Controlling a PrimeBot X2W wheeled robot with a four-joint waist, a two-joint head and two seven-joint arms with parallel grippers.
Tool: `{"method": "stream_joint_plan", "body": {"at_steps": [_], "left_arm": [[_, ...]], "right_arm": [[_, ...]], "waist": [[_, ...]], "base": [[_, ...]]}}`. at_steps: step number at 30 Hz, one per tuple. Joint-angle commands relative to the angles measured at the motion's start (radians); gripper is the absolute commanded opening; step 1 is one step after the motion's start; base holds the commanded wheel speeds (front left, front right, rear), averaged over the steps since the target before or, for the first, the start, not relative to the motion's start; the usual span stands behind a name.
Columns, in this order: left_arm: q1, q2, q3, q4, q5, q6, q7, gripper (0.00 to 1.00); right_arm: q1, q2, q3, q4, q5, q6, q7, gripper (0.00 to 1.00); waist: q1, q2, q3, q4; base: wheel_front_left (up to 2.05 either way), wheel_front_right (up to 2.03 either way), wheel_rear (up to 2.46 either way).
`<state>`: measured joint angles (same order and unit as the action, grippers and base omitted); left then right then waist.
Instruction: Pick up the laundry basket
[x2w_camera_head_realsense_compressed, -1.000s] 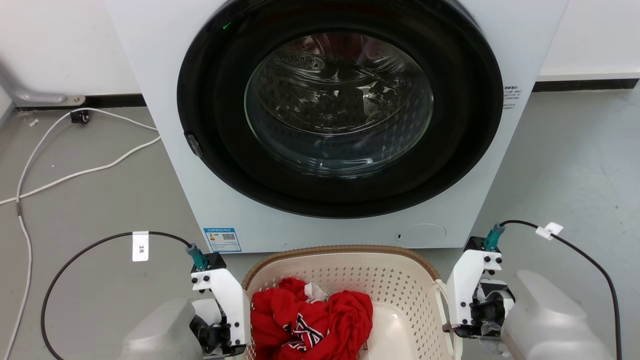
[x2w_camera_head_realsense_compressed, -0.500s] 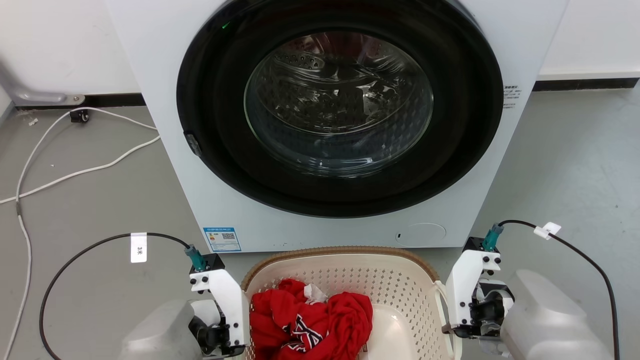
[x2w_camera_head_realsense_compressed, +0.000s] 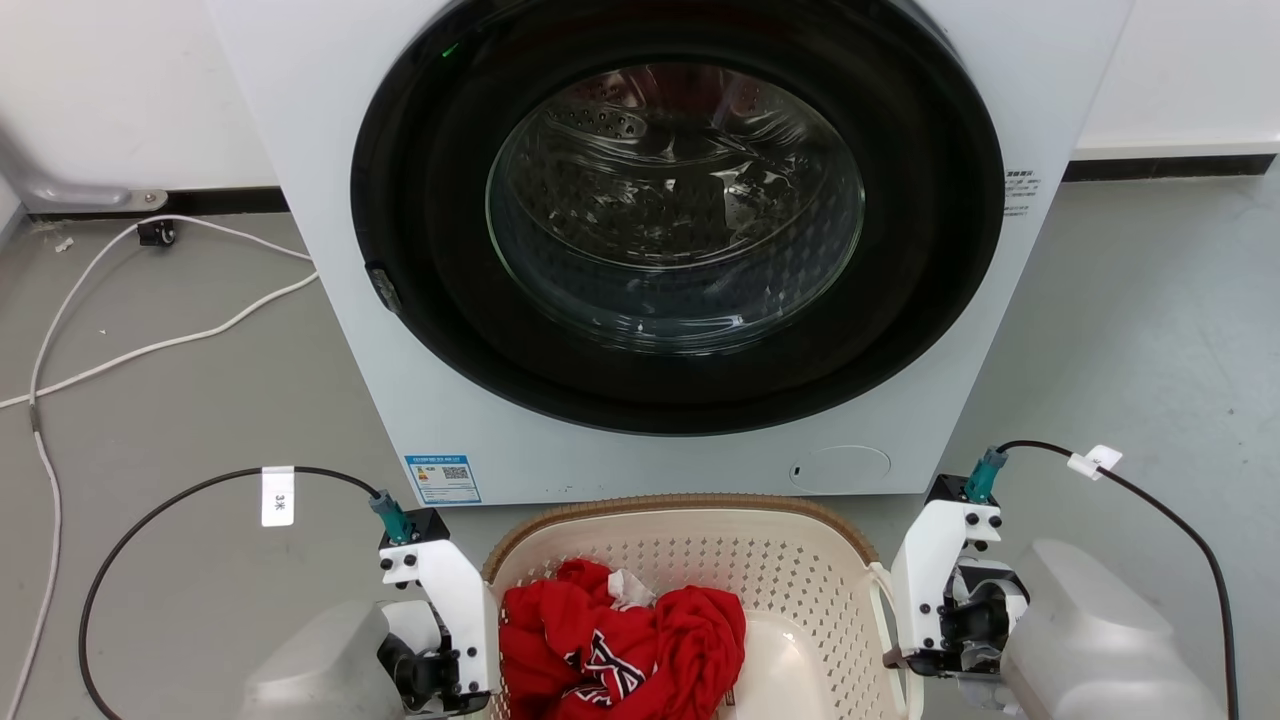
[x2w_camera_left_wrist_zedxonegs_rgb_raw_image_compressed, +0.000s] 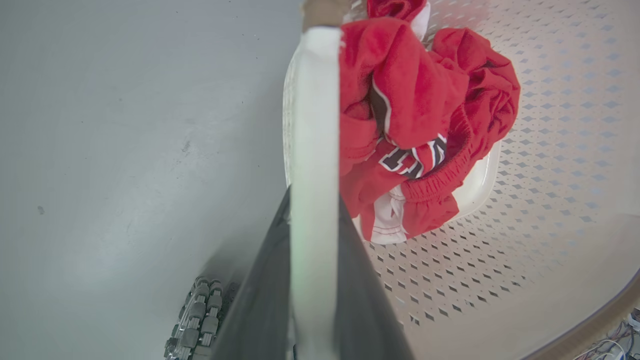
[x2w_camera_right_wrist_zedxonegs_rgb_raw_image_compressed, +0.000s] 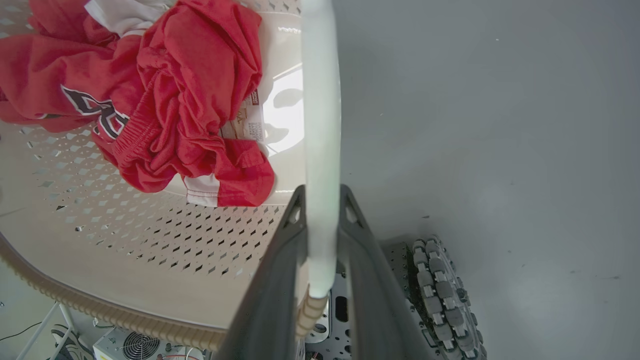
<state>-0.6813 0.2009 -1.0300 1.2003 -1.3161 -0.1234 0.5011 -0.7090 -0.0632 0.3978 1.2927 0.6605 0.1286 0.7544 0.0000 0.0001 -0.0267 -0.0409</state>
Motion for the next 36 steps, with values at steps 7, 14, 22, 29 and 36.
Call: {"method": "stream_joint_plan", "body": {"at_steps": [7,14,22,29,36], "left_arm": [[-0.010,-0.023,-0.006,-0.014,-0.013,-0.013,-0.009,0.00],[-0.011,-0.024,-0.011,-0.012,-0.021,-0.013,-0.012,0.00],[-0.010,-0.022,-0.016,-0.011,-0.029,-0.013,-0.014,0.00],[-0.004,-0.022,-0.018,-0.007,-0.040,-0.013,-0.017,0.00],[-0.005,-0.019,-0.024,-0.005,-0.041,-0.013,-0.020,0.00]], "right_arm": [[-0.014,0.023,0.001,-0.008,0.014,0.004,0.002,0.00],[-0.014,0.024,0.006,-0.008,0.022,0.004,0.003,0.00],[-0.013,0.024,0.008,-0.008,0.029,0.004,0.001,0.00],[-0.012,0.024,0.017,-0.008,0.043,0.004,-0.004,0.00],[-0.013,0.024,0.028,-0.008,0.053,0.004,-0.009,0.00]], "waist": [[0.0000,-0.0001,-0.001,0.002],[0.0000,-0.0001,-0.002,0.002],[0.0000,-0.0001,-0.003,0.001],[0.0000,-0.0001,-0.003,0.000],[0.0000,-0.0001,-0.004,0.002]], "base": [[0.00,0.00,0.00],[0.00,0.00,0.00],[0.00,0.00,0.00],[0.00,0.00,0.00],[0.00,0.00,0.00]]}}
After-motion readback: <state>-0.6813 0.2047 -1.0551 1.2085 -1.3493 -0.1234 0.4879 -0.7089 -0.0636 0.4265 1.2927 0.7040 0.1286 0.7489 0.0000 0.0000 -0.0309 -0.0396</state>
